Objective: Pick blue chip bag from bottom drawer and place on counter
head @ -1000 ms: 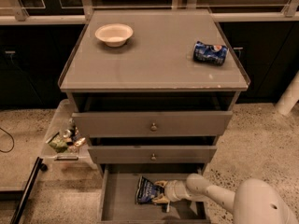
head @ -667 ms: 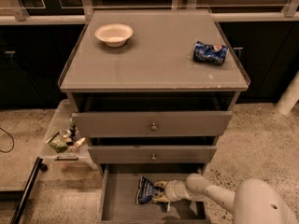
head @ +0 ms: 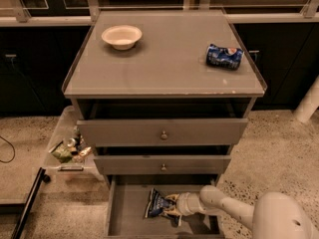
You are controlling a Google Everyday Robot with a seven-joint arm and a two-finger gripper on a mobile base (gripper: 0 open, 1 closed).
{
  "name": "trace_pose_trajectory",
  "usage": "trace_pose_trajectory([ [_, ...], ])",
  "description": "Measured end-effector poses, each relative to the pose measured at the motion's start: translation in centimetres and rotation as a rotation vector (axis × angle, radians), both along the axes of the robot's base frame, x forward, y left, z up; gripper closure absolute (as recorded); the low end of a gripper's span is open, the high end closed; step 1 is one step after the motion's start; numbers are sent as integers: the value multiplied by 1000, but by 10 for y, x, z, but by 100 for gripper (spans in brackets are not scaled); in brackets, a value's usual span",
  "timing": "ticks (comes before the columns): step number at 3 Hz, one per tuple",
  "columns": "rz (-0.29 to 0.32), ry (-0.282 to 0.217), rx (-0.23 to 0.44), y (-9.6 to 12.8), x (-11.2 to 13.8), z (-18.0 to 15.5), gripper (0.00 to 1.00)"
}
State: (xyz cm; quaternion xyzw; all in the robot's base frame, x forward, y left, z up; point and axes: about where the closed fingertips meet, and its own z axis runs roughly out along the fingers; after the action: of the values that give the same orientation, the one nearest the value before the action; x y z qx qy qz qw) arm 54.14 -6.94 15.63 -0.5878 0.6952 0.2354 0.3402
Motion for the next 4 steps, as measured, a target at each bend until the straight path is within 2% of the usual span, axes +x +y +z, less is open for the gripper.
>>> trace_pose_trajectory([
  [1, 33, -20, 45, -12, -11, 36, 100],
  [2, 70, -60, 67, -34, -24, 85, 100],
  [3, 105, -126, 56, -55, -38, 140, 100],
  [4, 107, -126, 53, -55, -38, 142, 100],
])
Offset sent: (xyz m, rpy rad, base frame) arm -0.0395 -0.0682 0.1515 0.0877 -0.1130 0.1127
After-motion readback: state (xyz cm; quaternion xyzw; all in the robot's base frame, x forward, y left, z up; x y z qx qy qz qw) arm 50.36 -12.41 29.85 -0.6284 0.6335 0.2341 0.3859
